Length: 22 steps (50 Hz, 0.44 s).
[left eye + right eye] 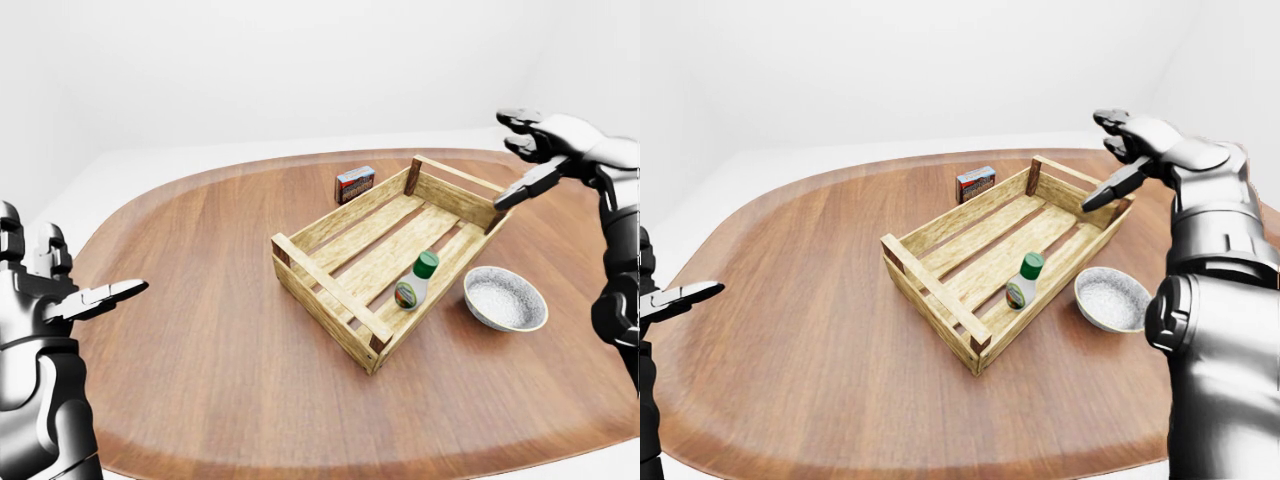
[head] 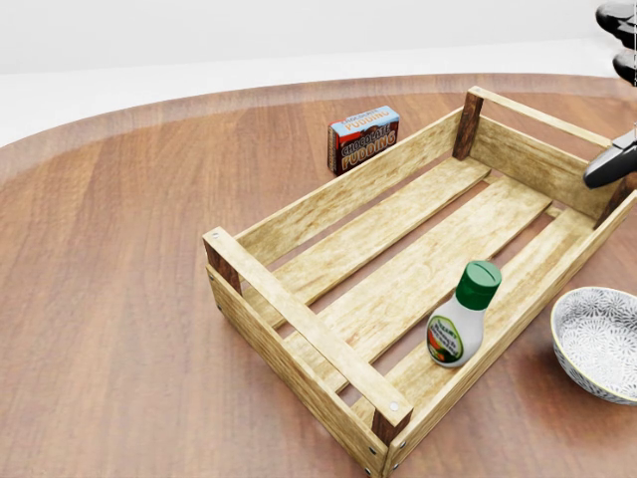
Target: Pick up the salad dressing and put it in the tray.
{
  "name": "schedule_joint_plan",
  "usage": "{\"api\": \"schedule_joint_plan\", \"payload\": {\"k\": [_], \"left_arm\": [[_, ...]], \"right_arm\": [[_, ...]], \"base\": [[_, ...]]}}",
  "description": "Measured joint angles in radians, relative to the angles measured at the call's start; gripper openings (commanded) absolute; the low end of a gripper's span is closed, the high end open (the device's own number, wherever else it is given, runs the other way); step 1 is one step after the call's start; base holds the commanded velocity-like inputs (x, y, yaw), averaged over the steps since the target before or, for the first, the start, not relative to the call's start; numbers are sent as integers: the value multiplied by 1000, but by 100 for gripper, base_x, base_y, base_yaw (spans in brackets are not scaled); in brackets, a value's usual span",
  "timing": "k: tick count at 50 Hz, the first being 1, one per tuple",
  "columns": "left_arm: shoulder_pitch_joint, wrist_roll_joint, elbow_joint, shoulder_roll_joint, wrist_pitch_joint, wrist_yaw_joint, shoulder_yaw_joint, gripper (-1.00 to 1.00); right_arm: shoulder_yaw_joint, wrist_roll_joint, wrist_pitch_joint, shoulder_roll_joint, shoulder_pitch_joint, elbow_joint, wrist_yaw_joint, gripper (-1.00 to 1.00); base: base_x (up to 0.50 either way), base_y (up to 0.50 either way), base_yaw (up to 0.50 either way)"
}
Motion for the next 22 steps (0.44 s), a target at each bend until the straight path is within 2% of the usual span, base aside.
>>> {"api": "schedule_joint_plan", "payload": {"k": [3, 7, 14, 17, 22], "left_arm": [[0, -2, -7, 0, 0, 1, 1, 100], [0, -5, -14, 0, 0, 0, 3, 100], [-1, -11, -24, 2, 0, 1, 8, 100], [0, -14, -28, 2, 0, 1, 10, 100], [0, -16, -32, 3, 0, 1, 12, 100]], "right_arm": [[22, -54, 15, -58, -171, -10, 53, 100], [48, -133, 40, -114, -400, -17, 53, 100], [62, -242, 81, -163, -727, -25, 53, 100], [60, -272, 95, -174, -822, -27, 53, 100], [52, -304, 109, -186, -834, -40, 53, 100]], "base": [[0, 0, 0], [0, 0, 0], [0, 0, 0], [0, 0, 0], [0, 0, 0]]}}
